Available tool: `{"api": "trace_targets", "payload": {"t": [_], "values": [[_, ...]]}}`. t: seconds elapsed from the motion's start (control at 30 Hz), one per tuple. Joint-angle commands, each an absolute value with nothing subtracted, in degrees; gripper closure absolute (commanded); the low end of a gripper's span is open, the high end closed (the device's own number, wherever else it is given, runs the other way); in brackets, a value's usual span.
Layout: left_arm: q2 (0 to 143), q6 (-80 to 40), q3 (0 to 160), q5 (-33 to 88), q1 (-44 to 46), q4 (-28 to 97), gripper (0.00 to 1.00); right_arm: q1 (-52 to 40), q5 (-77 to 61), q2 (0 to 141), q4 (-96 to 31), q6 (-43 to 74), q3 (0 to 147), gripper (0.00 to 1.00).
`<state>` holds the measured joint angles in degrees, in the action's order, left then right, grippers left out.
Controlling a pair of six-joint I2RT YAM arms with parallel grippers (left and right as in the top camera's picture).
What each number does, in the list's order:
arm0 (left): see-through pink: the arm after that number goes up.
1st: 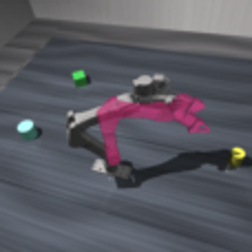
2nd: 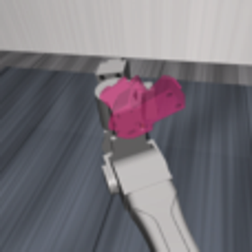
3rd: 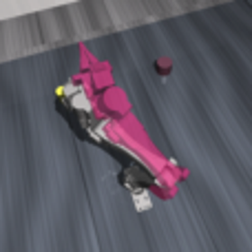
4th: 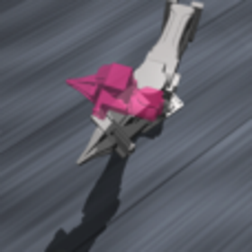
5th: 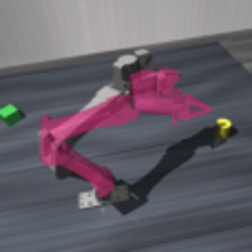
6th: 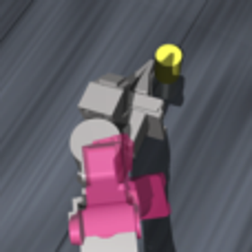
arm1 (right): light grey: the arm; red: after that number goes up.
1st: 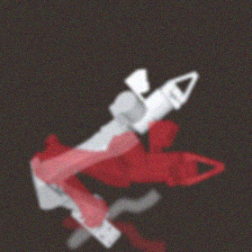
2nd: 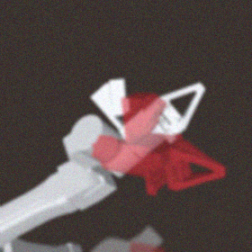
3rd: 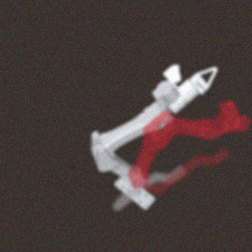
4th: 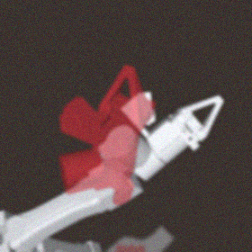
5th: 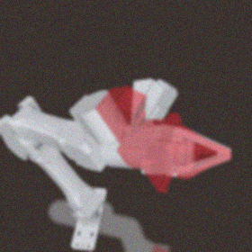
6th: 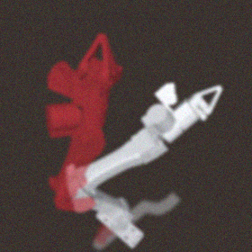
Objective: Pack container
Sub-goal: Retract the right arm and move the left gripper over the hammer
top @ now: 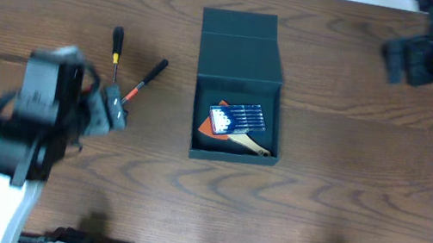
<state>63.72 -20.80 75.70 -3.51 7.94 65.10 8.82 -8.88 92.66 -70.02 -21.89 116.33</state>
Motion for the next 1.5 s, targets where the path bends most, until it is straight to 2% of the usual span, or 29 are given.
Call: {"api": "trace_targets", "payload": {"t": [0.0,0.17,0.6,0.7,1.0,1.47], "values": [[73.5,-20.6,81.3,-4.7,8.1,67.2,0.02,15.8,-14.3,94.6,-70.7,-15.5,115.3,0.01],[85.0,-18.7,81.6,-3.9,8.1,67.3,0.02,21.5,-16.8,98.5,-72.3,-15.0,115.3,0.01],[106.1,-12.3,81.4,3.0,7.4,60.2,0.02,21.2,-17.0,107.4,-72.2,-15.0,115.3,0.01],[108.0,-10.0,81.4,6.7,5.6,58.1,0.01,21.1,-17.0,108.2,-72.2,-15.7,115.3,0.01],[108.4,-9.0,80.9,8.0,-0.9,56.3,0.01,21.1,-17.0,108.7,-72.0,-15.9,115.3,0.01],[108.4,-8.8,72.4,8.6,-1.2,49.7,0.01,21.0,-17.0,108.7,-72.2,-15.9,115.3,0.01]]}}
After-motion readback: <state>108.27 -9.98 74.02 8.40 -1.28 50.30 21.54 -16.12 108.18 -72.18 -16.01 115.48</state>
